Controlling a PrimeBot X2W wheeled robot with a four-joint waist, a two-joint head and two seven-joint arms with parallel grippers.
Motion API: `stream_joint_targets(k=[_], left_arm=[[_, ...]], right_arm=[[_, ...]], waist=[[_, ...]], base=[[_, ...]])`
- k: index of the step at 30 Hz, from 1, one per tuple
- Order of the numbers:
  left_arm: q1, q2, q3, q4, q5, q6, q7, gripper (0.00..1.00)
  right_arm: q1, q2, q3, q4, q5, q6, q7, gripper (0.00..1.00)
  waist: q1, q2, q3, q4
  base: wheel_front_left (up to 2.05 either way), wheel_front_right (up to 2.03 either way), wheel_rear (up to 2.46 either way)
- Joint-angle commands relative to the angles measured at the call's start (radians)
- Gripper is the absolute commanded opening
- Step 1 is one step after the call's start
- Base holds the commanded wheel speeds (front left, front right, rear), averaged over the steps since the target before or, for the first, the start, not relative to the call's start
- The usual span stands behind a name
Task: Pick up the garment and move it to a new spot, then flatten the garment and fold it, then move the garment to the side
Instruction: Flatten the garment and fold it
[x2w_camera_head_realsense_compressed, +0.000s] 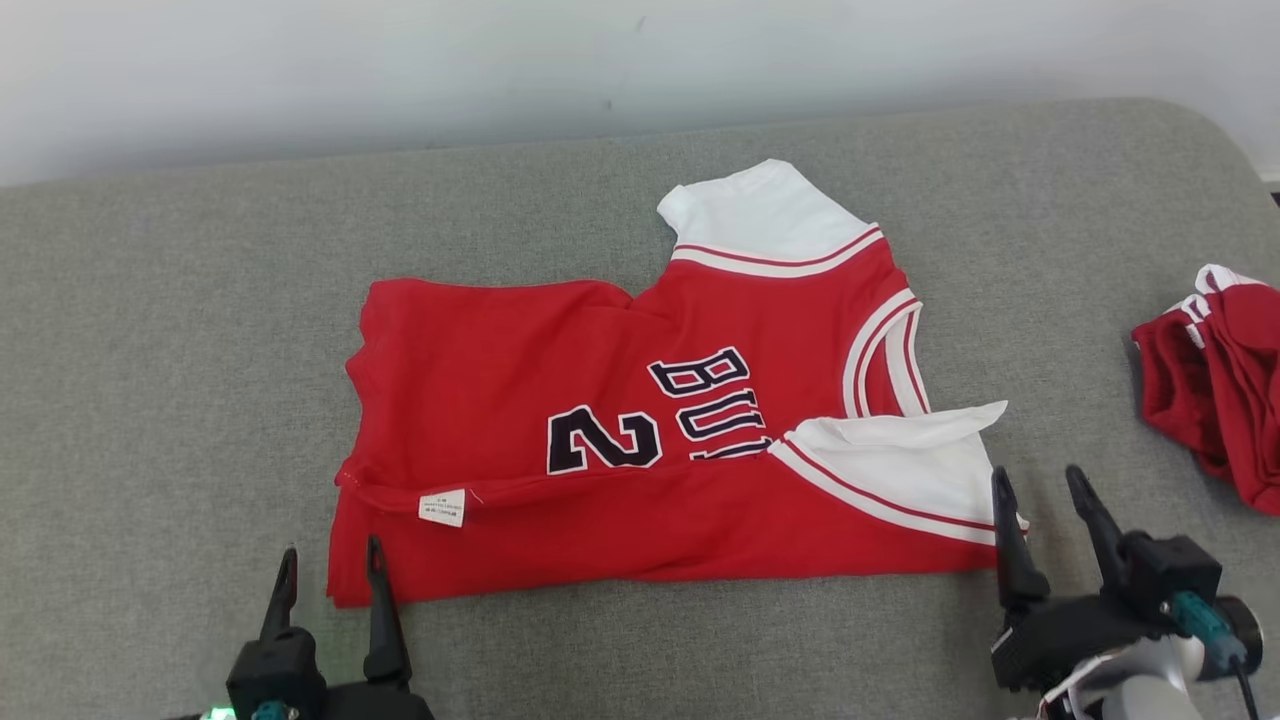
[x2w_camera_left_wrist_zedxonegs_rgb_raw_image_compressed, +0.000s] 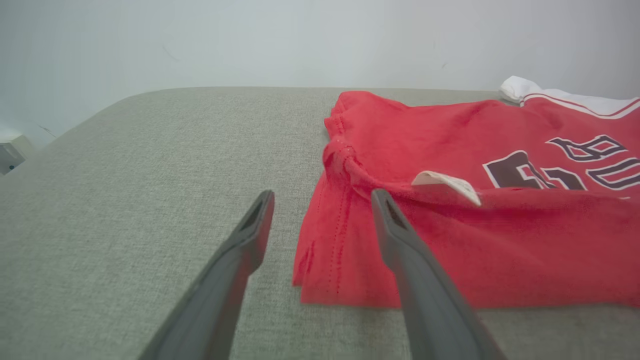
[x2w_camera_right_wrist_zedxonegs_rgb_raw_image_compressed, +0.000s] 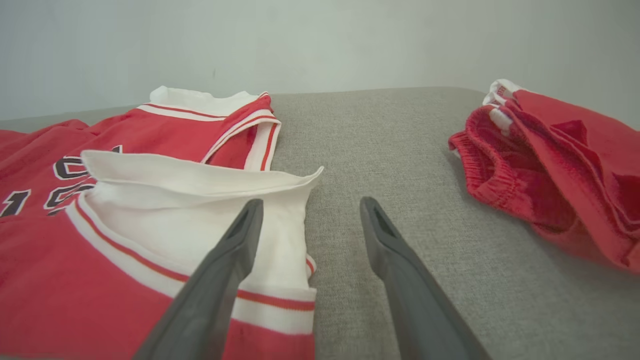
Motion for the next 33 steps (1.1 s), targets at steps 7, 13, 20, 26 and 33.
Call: stream_joint_targets(k=[7,13,20,26,33], left_arm=[[0.028,0.002,-0.006,-0.007,0.0,-0.004,-0.003,1.0],[0.017,0.002,-0.012,-0.011,0.008,-0.009,-0.003,1.0],[0.007,0.002,-0.021,-0.017,0.018,-0.025,-0.003,1.0],[0.01,0.002,-0.021,0.006,0.009,-0.039,-0.003,1.0],[0.001,0.002,-0.025,0.047,-0.009,-0.037,-0.003,1.0]], right_arm=[[0.06,0.006,0.029,0.052,0.039,-0.003,-0.001,1.0],[0.037,0.009,0.045,0.093,0.064,-0.003,-0.001,1.0],[0.001,0.0,0.061,0.177,0.112,-0.003,0.0,0.42],[-0.005,-0.015,0.068,0.187,0.131,-0.003,0.001,0.0],[-0.002,-0.022,0.079,0.138,0.142,-0.003,0.0,0.0]], waist=[[0.0001,-0.0001,-0.007,0.004],[0.0001,-0.0001,0.002,0.014],[0.0001,-0.0001,0.015,0.036],[0.0001,-0.0001,0.019,0.039],[0.0001,-0.0001,0.028,0.022]], base=[[0.0,0.0,0.0],[0.0,0.0,0.0],[0.0,0.0,0.0],[0.0,0.0,0.0],[0.0,0.0,0.0]])
